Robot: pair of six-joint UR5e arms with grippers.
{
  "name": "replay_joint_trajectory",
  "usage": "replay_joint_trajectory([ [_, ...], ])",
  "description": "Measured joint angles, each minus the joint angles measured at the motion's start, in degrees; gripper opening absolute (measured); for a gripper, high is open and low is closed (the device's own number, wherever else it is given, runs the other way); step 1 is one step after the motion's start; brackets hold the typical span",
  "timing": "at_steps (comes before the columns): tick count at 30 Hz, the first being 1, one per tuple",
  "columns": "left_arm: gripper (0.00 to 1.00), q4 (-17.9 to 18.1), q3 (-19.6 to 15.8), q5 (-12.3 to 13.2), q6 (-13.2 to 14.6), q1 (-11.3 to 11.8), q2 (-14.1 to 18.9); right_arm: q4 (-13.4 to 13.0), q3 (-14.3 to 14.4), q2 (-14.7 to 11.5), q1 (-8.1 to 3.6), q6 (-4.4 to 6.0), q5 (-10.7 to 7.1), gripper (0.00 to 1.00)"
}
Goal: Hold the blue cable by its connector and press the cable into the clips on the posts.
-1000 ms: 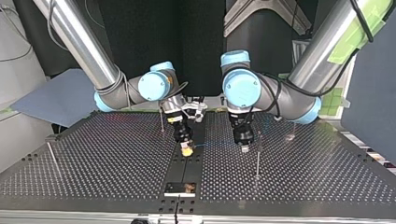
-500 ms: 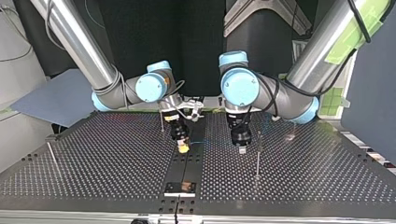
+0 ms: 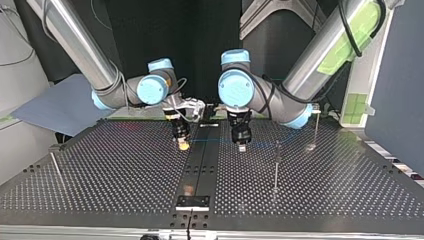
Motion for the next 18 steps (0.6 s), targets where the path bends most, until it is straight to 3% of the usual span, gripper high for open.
replay_joint_trajectory([
  [6,0.01,1.78,-1.07,-1.62,0.46,-1.63,-1.15,-2.49,3.31,-1.34,-0.92,0.09,0.00,0.00],
  [18,0.01,3.44,-1.51,-1.93,-0.06,-4.26,-5.10,-8.48,10.32,-4.26,-2.17,-0.09,0.85,0.00],
])
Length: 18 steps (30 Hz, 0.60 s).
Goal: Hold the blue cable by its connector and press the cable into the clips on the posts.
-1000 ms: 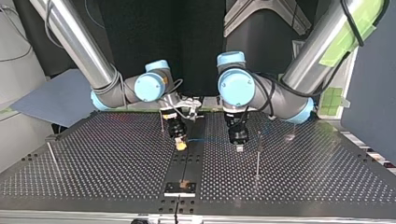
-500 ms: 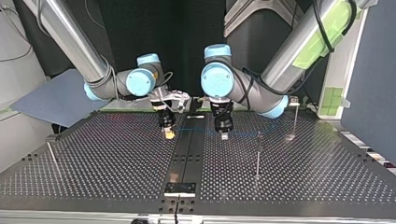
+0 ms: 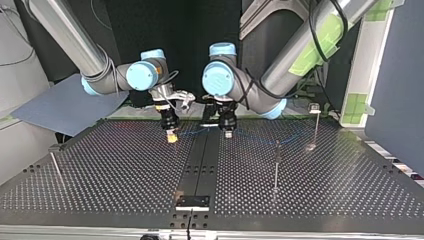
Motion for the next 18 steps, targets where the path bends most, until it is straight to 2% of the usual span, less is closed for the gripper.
replay_joint_trajectory([
  [7,0.01,0.81,-0.38,-0.01,-0.24,-0.83,-0.22,-1.92,4.11,-0.17,-0.09,-0.50,2.31,0.00],
  [13,0.01,3.22,-2.43,0.28,-0.34,-1.14,-0.24,-2.07,7.62,-0.32,-0.21,-1.55,4.90,0.00],
  [18,0.01,5.14,-3.31,0.38,0.52,-2.03,-0.63,-2.20,10.80,-0.48,-0.65,-1.74,7.18,0.00],
])
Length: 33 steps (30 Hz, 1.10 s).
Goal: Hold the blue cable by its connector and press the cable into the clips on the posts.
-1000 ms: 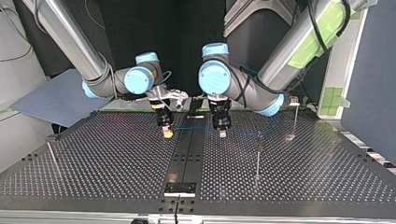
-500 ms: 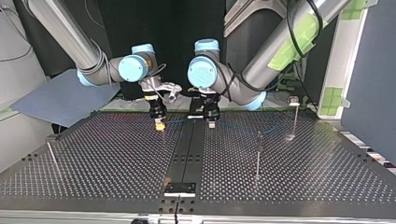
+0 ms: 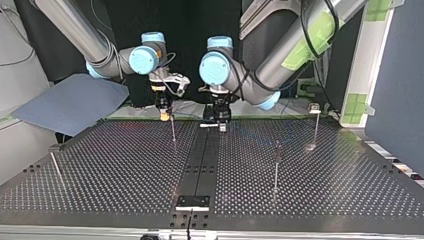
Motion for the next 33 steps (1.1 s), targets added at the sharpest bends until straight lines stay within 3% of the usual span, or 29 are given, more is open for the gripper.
replay_joint_trajectory([
  [12,0.01,4.16,-0.28,0.54,-0.36,-3.48,-5.76,-2.80,6.71,0.04,-2.69,-0.05,0.59,0.00],
  [17,0.01,6.88,-0.28,0.79,-1.35,-4.54,-7.28,-4.04,7.32,0.09,-3.61,-0.62,0.34,0.00],
  [22,0.01,9.95,-0.29,2.66,-3.04,-5.52,-10.05,-5.60,7.48,0.17,-4.58,-0.86,-0.06,0.00],
  [27,0.01,12.95,-0.29,3.06,-4.57,-6.40,-12.95,-7.92,8.18,0.27,-5.43,-0.37,-1.79,0.00],
  [33,0.01,15.37,-0.29,2.76,-5.32,-7.16,-13.94,-10.38,8.51,1.58,-5.98,0.33,-3.33,0.00],
])
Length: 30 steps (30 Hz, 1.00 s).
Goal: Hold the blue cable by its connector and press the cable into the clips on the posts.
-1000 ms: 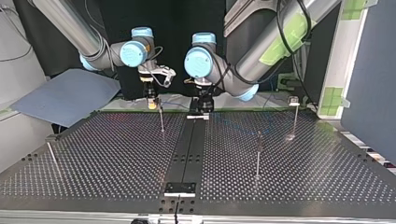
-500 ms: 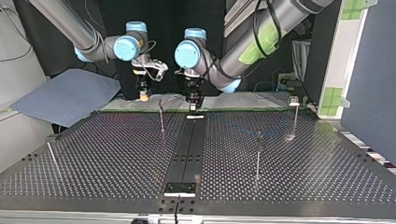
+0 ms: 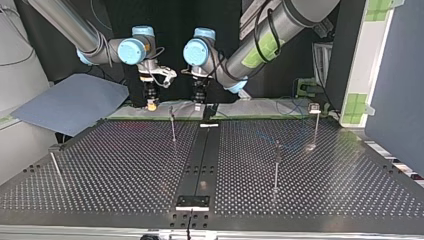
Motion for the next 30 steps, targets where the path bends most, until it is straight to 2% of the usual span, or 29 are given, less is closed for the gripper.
replay_joint_trajectory([
  [5,0.01,2.14,0.00,-0.78,-1.83,-1.48,-0.07,-0.71,0.00,2.36,-0.35,0.11,-0.26,0.00],
  [9,0.01,4.21,0.00,-2.59,-2.78,-2.58,-0.09,-1.17,0.00,4.40,-0.74,-0.14,-0.33,0.00],
  [17,0.01,6.07,0.00,-3.32,-3.02,-3.19,-2.00,-1.74,-0.02,5.13,-1.04,-1.18,-0.65,0.00],
  [21,0.01,7.23,0.00,-3.68,-3.07,-3.33,-3.09,-2.89,0.01,5.21,-1.39,-1.67,-2.04,0.00],
  [30,0.01,7.72,0.12,-4.76,-2.40,-3.51,-4.84,-4.51,0.00,5.79,-2.85,-1.12,-6.48,0.00],
])
